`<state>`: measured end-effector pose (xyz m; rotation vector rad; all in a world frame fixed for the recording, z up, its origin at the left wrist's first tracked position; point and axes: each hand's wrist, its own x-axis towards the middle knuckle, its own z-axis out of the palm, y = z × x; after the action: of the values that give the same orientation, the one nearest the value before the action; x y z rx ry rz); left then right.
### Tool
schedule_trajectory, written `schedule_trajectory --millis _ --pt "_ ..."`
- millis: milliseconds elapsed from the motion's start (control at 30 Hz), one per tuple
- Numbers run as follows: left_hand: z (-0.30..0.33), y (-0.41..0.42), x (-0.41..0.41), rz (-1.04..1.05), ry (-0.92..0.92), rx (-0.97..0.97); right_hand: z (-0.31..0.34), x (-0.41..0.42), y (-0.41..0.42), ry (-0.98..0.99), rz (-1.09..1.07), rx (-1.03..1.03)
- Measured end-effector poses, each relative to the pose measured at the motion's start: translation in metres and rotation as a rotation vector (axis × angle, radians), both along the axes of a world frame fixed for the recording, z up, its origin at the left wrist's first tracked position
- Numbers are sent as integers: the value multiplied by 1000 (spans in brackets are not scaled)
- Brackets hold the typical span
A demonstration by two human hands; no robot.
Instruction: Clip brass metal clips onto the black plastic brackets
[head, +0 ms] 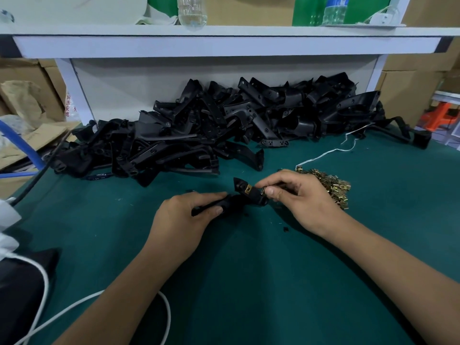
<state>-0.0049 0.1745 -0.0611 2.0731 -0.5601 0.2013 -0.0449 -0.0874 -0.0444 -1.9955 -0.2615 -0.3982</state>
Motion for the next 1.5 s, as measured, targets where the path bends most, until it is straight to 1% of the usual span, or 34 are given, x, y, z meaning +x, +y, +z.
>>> schedule_trajectory --millis 133,500,900,1067,1500 --pt "0 0 0 -10 4 -4 -1 -2 1 15 -6 43" --pt "0 0 0 -6 1 3 -1 -1 4 39 -8 58" --pt "2 -1 -2 2 7 10 -2 1 3 49 -14 2" --pt "4 -2 -4 2 -16 27 -5 1 4 42 -32 41" --pt "4 -2 -3 2 37 -4 -5 3 0 36 4 16"
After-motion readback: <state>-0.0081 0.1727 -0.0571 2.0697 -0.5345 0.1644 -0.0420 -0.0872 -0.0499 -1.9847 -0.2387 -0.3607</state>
